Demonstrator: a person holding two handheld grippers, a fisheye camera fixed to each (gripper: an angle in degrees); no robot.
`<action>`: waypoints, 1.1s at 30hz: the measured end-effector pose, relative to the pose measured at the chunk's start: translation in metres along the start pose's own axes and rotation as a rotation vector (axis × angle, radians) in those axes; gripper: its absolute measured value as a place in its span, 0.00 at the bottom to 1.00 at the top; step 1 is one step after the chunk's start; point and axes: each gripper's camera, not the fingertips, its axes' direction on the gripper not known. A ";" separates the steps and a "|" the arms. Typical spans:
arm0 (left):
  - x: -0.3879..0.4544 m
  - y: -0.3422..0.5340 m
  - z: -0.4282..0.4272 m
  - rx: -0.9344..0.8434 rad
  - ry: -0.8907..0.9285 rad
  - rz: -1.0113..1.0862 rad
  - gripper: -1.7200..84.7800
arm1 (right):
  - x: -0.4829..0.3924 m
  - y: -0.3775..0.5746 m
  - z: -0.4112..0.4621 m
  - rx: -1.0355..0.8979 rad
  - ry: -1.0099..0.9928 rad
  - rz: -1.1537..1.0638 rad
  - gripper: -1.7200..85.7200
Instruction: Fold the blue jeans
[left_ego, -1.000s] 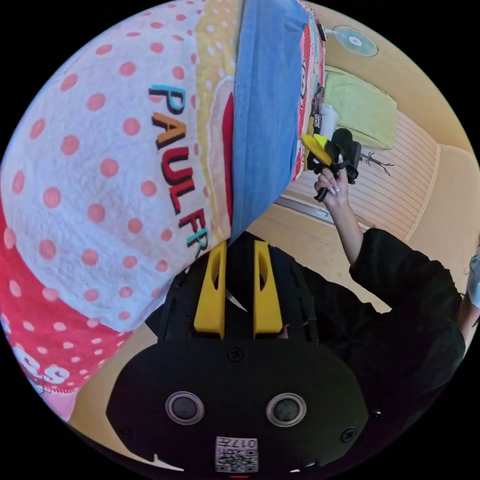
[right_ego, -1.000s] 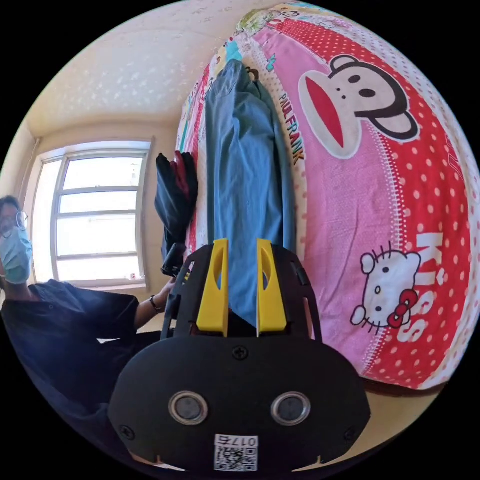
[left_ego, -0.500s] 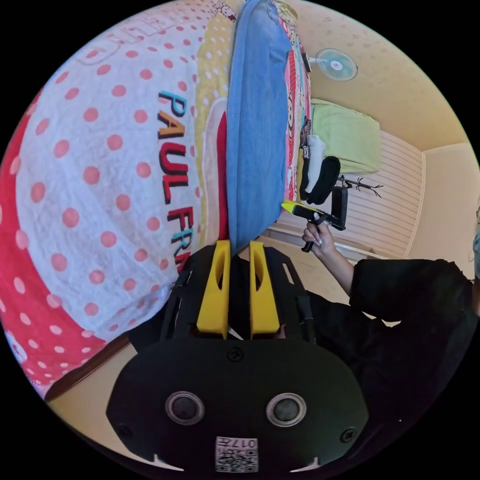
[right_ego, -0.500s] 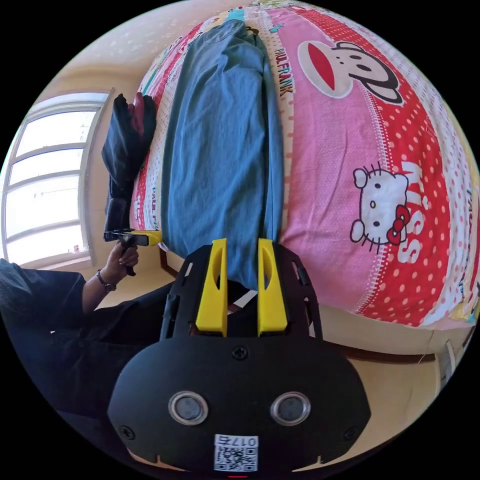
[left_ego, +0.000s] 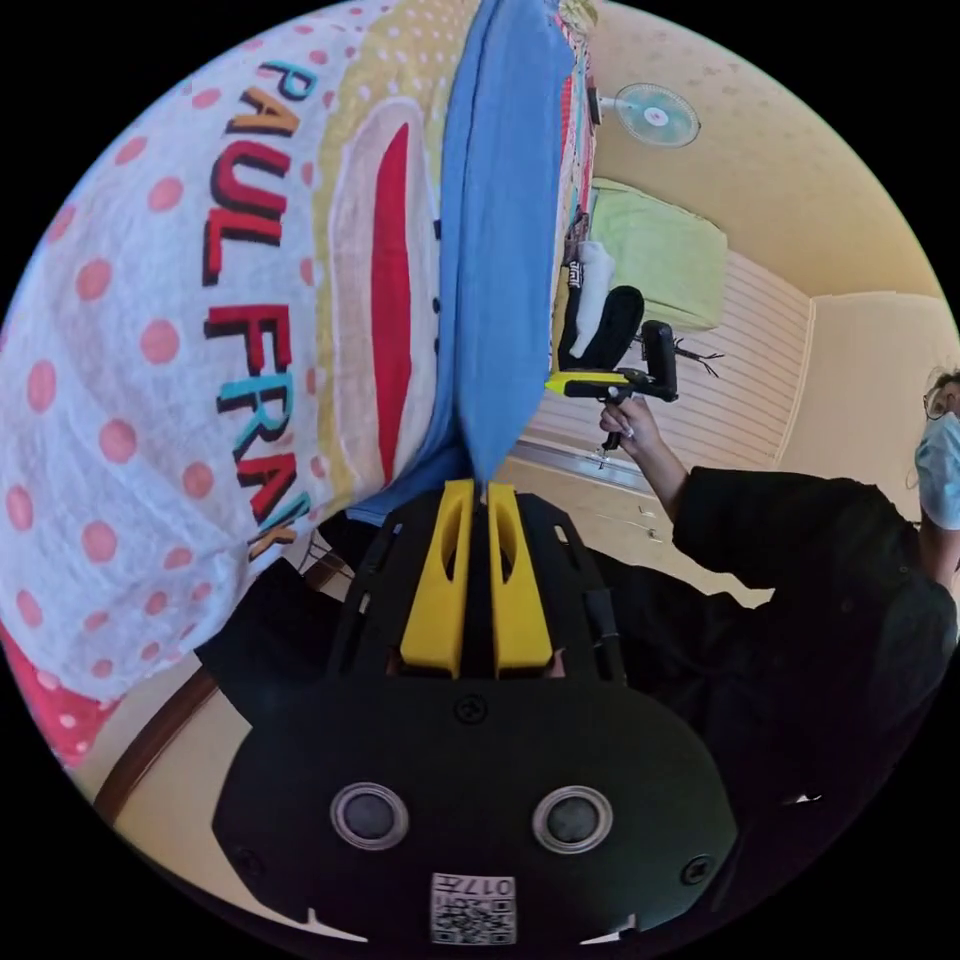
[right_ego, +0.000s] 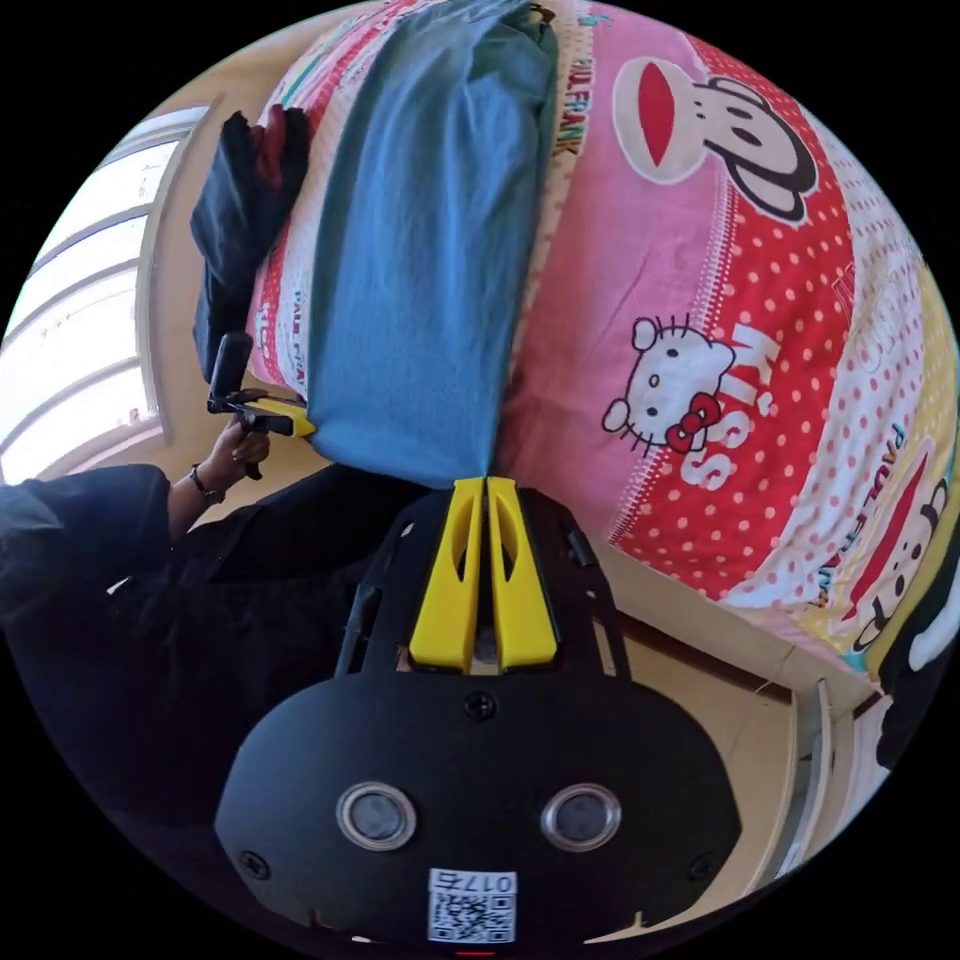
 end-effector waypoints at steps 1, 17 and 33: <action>0.001 0.001 -0.003 0.023 -0.025 -0.008 0.11 | -0.003 0.002 -0.004 0.000 -0.015 -0.010 0.06; -0.002 -0.140 -0.044 0.377 -0.040 0.094 0.14 | 0.069 -0.097 -0.099 0.437 -0.889 -0.048 0.14; 0.098 -0.026 0.028 0.464 0.214 0.338 0.01 | -0.071 0.090 -0.179 0.480 -1.318 -0.426 0.04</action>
